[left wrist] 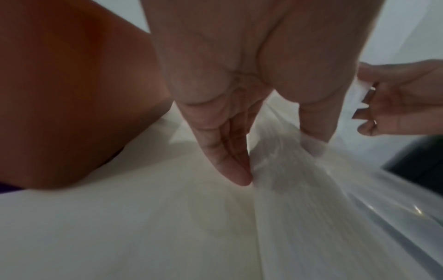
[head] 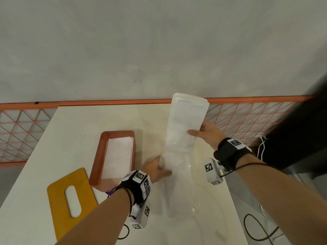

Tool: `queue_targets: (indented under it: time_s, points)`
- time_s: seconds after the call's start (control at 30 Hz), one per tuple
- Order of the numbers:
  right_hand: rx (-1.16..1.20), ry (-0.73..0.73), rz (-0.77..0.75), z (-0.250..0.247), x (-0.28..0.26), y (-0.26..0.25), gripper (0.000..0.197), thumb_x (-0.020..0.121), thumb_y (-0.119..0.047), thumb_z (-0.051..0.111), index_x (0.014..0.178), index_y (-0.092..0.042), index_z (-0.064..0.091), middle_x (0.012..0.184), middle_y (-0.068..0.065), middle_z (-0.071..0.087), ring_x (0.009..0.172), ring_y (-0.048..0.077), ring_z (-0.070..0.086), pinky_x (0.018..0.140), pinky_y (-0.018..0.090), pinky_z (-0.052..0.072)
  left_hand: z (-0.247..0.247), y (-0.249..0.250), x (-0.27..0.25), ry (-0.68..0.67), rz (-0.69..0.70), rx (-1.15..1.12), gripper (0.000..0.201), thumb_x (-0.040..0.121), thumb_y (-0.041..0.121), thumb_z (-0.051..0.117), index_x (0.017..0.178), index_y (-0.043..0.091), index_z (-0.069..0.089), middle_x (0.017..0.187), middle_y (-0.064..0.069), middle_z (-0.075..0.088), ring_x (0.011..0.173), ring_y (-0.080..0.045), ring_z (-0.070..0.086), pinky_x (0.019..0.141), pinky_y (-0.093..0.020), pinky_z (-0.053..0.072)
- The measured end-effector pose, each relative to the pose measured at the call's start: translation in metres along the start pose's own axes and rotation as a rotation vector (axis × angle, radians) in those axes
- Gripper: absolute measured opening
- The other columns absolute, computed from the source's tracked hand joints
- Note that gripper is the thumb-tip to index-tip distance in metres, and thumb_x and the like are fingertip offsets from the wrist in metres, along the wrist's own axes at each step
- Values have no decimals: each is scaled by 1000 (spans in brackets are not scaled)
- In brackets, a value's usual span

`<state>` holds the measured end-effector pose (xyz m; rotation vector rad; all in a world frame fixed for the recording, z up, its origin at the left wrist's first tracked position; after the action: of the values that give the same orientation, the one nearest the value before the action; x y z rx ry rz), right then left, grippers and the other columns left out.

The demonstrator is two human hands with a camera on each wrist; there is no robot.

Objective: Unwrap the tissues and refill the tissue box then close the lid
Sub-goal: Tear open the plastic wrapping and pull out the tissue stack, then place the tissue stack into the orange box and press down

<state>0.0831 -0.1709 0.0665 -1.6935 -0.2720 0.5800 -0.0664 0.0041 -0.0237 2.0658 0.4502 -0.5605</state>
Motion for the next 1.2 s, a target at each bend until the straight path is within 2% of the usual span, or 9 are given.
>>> queue_targets:
  time_s: [0.13, 0.3, 0.4, 0.5, 0.6, 0.7, 0.83, 1.0, 1.2]
  points:
    - [-24, 58, -67, -7, 9, -8, 39, 83, -8, 74, 117, -23, 64, 118, -2, 71, 114, 19, 66, 102, 40, 50, 5, -1, 2, -18, -48, 72, 68, 72, 47, 77, 127, 16, 52, 111, -10, 67, 93, -29, 70, 87, -43, 57]
    - [-35, 73, -148, -10, 0, -35, 41, 81, -11, 77, 119, -23, 65, 122, 2, 70, 115, 20, 65, 105, 50, 47, -20, 20, -15, 117, -30, 301, 63, 94, 57, 41, 139, 13, 47, 138, -13, 55, 128, -30, 50, 106, -36, 39]
    - [-24, 16, -160, -1, -18, -57, 47, 76, -16, 80, 120, -20, 65, 122, 2, 70, 116, 21, 65, 105, 50, 47, -55, 39, -38, 333, 90, -2, 44, 101, 41, 32, 120, 13, 61, 115, -9, 66, 113, -27, 58, 93, -28, 38]
    - [4, -99, -161, 21, -42, -77, 54, 71, -20, 78, 123, -18, 63, 121, 2, 71, 114, 23, 66, 101, 50, 50, -85, 46, -59, 438, 127, -467, 59, 91, 61, 35, 131, 24, 58, 130, 5, 60, 126, -19, 52, 113, -32, 30]
    - [45, -259, -150, 56, -62, -91, 57, 74, -14, 75, 128, -22, 57, 123, 3, 70, 113, 26, 66, 93, 49, 54, -94, 61, -83, 280, 202, -754, 73, 86, 74, 26, 122, 24, 65, 120, 2, 70, 120, -18, 60, 112, -41, 37]
    - [100, -406, -112, 91, -73, -95, 65, 79, -3, 74, 133, -30, 50, 126, 3, 68, 116, 31, 64, 91, 51, 55, -105, 65, -106, 164, 293, -815, 65, 98, 59, 26, 92, 14, 73, 86, -1, 78, 83, -13, 73, 81, -27, 57]
    - [104, -486, -73, 126, -78, -90, 73, 81, -5, 71, 138, -42, 43, 133, 9, 62, 114, 43, 60, 82, 53, 50, -124, 35, -119, 102, 259, -1008, 104, 74, 86, 39, 120, -5, 58, 120, -34, 58, 110, -52, 54, 91, -51, 39]
    - [72, -386, 25, 159, -78, -82, 73, 82, -13, 71, 136, -51, 40, 123, 3, 68, 108, 31, 67, 71, 42, 58, -150, 11, -144, 63, 357, -830, 41, 89, 44, 59, 129, 33, 55, 110, -2, 70, 92, -25, 72, 77, -51, 58]
    - [57, -283, 145, 197, -76, -66, 66, 86, -19, 71, 134, -54, 41, 122, 7, 68, 105, 32, 69, 88, 56, 56, -170, -26, -149, 106, 248, -713, 63, 83, 20, 73, 135, 40, 42, 122, -5, 65, 105, -28, 69, 75, -58, 58]
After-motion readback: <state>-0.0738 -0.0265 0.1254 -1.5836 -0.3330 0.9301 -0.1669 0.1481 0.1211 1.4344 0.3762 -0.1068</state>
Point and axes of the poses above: each hand's wrist, its own x-axis towards the middle knuckle, its own z-axis out of the palm, y = z × x, the point moved 5 cm from there along x, towards the middle knuckle
